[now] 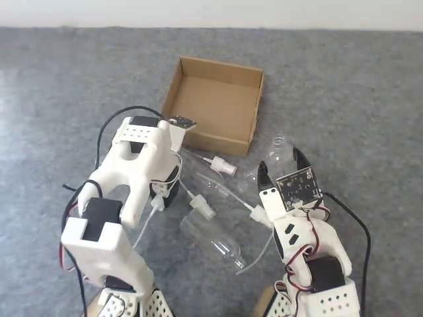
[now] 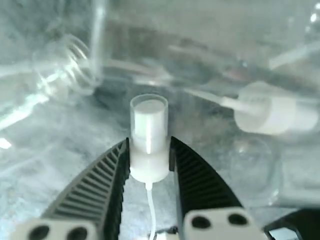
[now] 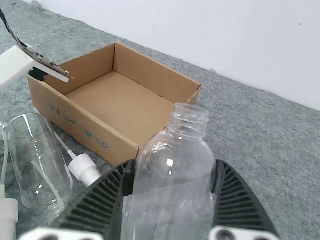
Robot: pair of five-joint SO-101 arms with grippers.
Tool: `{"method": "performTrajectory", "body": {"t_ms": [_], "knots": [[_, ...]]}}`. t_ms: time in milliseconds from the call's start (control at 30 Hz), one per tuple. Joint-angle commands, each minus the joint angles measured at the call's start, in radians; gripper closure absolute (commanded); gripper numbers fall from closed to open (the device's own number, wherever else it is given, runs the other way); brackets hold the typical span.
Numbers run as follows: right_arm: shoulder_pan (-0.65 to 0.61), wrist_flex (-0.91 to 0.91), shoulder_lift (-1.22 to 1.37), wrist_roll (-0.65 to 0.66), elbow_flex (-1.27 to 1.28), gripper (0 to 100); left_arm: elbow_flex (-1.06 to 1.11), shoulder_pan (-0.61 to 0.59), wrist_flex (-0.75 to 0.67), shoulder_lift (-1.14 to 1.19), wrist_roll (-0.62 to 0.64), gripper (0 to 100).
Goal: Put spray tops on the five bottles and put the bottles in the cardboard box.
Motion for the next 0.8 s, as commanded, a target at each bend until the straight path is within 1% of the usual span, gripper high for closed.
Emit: {"method": "performTrajectory", "body": {"t_ms": [0, 133, 200, 367, 500, 700, 767], "knots": [[0.012, -0.021, -0.021, 0.002, -0.018, 85.4, -0.036, 0.008, 0.052, -0.006, 0.0, 98], [0.012, -0.024, -0.021, 0.002, -0.017, 85.4, -0.036, 0.008, 0.078, -0.009, -0.002, 98], [0.012, -0.025, -0.021, 0.002, -0.017, 85.5, -0.03, 0.003, 0.084, -0.038, -0.032, 98], [0.012, -0.027, -0.021, 0.002, -0.017, 85.5, -0.013, -0.002, 0.155, -0.229, -0.051, 98], [0.01, -0.028, -0.021, 0.002, -0.017, 85.5, -0.013, 0.0, 0.173, -0.388, -0.049, 98], [0.004, -0.028, -0.021, 0.0, -0.018, 85.5, -0.013, 0.002, 0.173, -0.477, -0.044, 98], [0.004, -0.028, -0.021, -0.006, -0.02, 85.5, -0.016, 0.008, 0.173, -0.502, -0.018, 98]]}}
